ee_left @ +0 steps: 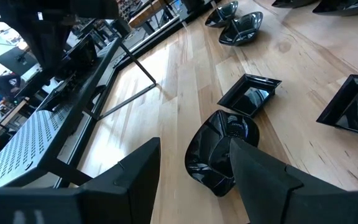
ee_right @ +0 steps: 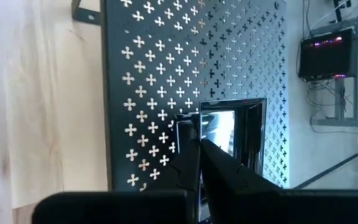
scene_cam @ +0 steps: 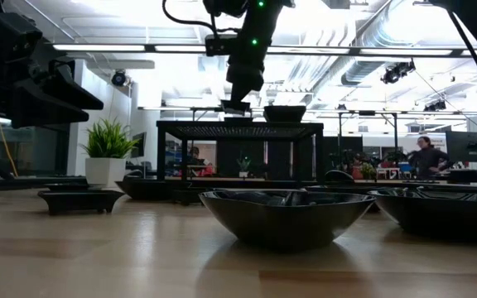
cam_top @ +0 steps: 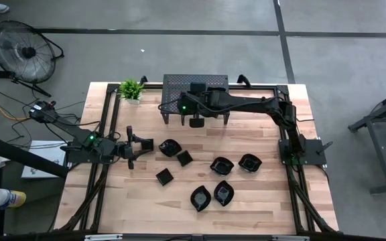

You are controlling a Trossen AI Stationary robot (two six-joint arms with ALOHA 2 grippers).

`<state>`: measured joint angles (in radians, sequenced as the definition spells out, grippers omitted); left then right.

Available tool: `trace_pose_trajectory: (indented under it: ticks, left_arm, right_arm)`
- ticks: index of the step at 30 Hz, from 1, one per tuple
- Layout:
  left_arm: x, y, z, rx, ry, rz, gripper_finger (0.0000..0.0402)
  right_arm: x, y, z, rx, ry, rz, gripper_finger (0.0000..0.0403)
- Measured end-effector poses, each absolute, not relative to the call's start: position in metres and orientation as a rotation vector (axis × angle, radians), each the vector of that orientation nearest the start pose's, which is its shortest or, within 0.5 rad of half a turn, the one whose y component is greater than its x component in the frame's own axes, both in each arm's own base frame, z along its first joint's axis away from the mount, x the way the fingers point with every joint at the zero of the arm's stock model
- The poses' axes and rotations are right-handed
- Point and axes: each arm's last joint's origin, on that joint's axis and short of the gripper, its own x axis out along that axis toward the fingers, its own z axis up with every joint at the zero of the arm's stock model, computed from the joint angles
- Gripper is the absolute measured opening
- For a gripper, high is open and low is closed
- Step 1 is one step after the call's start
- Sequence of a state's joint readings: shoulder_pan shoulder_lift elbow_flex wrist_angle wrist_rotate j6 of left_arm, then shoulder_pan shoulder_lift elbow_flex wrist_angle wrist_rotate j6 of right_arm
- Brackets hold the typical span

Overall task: Pick & Place Mini shaped plates
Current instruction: Stack the square plate on top of the square plate on the shelf

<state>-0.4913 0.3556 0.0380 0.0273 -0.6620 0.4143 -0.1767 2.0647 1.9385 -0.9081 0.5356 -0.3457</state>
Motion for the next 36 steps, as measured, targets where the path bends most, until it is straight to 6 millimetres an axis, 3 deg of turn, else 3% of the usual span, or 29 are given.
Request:
trace_pose_trajectory:
  ticks: [36]
  left_arm:
    - [0.1061,-0.0366,0.15,0.57,0.277,0.117,0.0188]
  right_arm:
    - [0.4307,-0.1001,0.2813,-0.462,1.168,-0.448,0.0016]
